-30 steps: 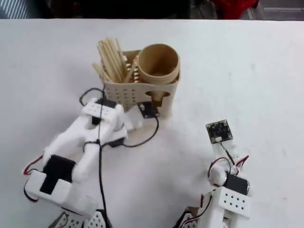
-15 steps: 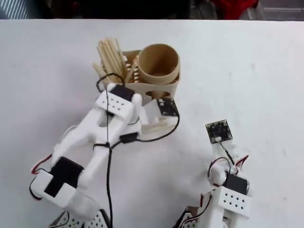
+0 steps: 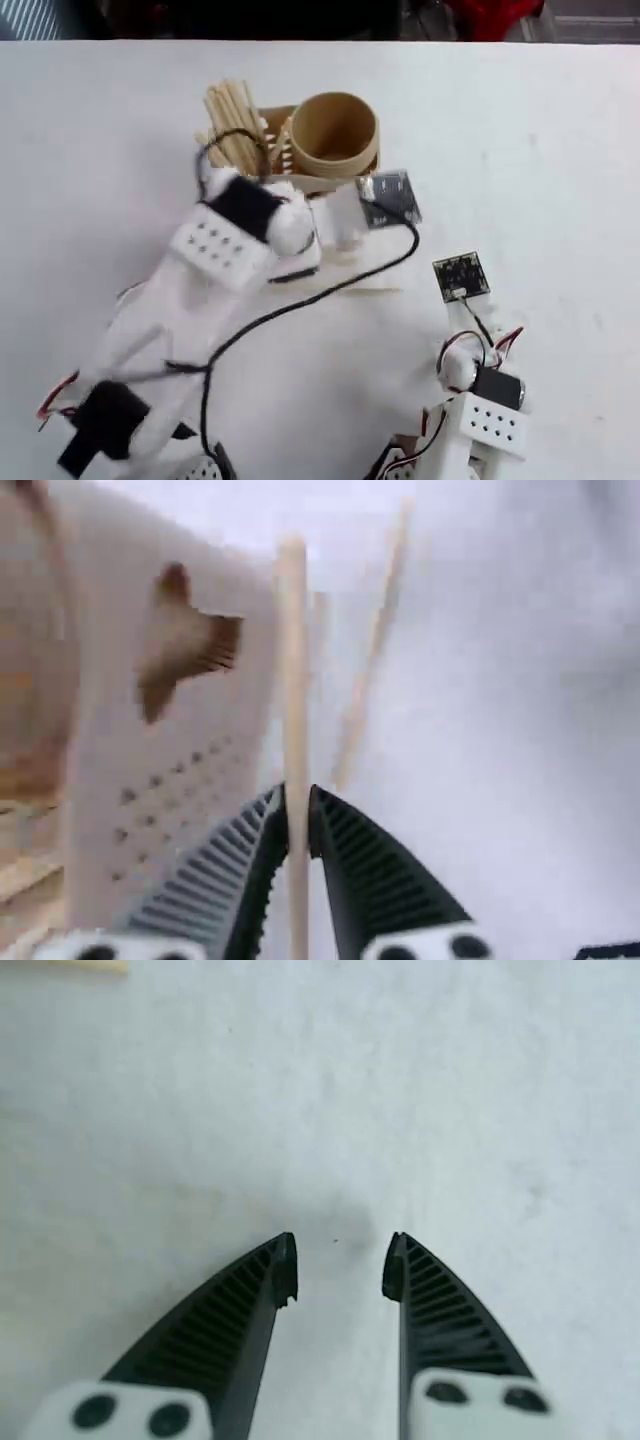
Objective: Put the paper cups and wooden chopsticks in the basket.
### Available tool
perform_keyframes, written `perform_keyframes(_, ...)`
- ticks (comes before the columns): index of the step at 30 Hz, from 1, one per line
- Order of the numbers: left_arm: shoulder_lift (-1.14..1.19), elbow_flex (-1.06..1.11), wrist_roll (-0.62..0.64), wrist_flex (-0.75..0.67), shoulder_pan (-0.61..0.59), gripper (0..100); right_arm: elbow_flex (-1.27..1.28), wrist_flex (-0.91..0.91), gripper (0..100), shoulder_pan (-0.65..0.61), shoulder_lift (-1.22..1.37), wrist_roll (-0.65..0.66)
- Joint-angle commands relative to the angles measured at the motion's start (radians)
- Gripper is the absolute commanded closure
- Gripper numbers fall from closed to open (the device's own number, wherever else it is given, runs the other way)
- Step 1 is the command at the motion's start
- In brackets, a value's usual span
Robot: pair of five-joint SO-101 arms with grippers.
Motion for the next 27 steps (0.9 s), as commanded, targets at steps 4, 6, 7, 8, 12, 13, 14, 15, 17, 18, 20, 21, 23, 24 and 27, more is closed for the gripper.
perform_keyframes(4,-0.157,-0.517,0.169,0.021,0.004,98,-0.006,0.002,84.3,-0.010,-0.018,0.006)
perform_keyframes(6,-0.150,-0.595,0.210,-0.028,-0.010,98,-0.006,0.002,84.3,-0.010,-0.018,0.006)
perform_keyframes(7,-0.147,-0.617,0.227,-0.074,-0.021,98,-0.006,0.002,84.3,-0.010,-0.018,0.006)
perform_keyframes(8,-0.145,-0.626,0.236,-0.130,-0.031,98,-0.006,0.002,84.3,-0.010,-0.018,0.006)
perform_keyframes(12,-0.148,-0.565,0.368,-0.450,-0.120,98,-0.006,0.002,84.3,-0.010,-0.018,0.006)
perform_keyframes(13,-0.151,-0.531,0.405,-0.526,-0.145,98,-0.006,0.002,84.3,-0.010,-0.018,0.006)
perform_keyframes(14,-0.151,-0.493,0.434,-0.598,-0.166,98,-0.006,0.002,84.3,-0.010,-0.018,0.006)
perform_keyframes(15,-0.153,-0.453,0.456,-0.664,-0.185,98,-0.006,0.002,84.3,-0.010,-0.018,0.006)
perform_keyframes(17,-0.153,-0.348,0.499,-0.776,-0.211,98,-0.006,0.002,84.3,-0.010,-0.018,0.006)
perform_keyframes(18,-0.151,-0.284,0.531,-0.829,-0.225,98,-0.006,0.002,84.3,-0.010,-0.018,0.006)
perform_keyframes(20,-0.151,-0.144,0.592,-0.939,-0.254,98,-0.006,0.002,84.3,-0.010,-0.018,0.006)
perform_keyframes(21,-0.151,-0.075,0.611,-0.988,-0.265,98,-0.006,0.002,84.3,-0.010,-0.018,0.006)
perform_keyframes(23,-0.153,0.034,0.617,-1.056,-0.278,98,-0.006,0.002,84.3,-0.010,-0.018,0.006)
perform_keyframes(24,-0.153,0.071,0.620,-1.068,-0.285,98,-0.006,0.002,84.3,-0.010,-0.018,0.006)
perform_keyframes(27,-0.153,0.144,0.621,-1.077,-0.285,98,-0.006,0.002,84.3,-0.012,-0.018,0.006)
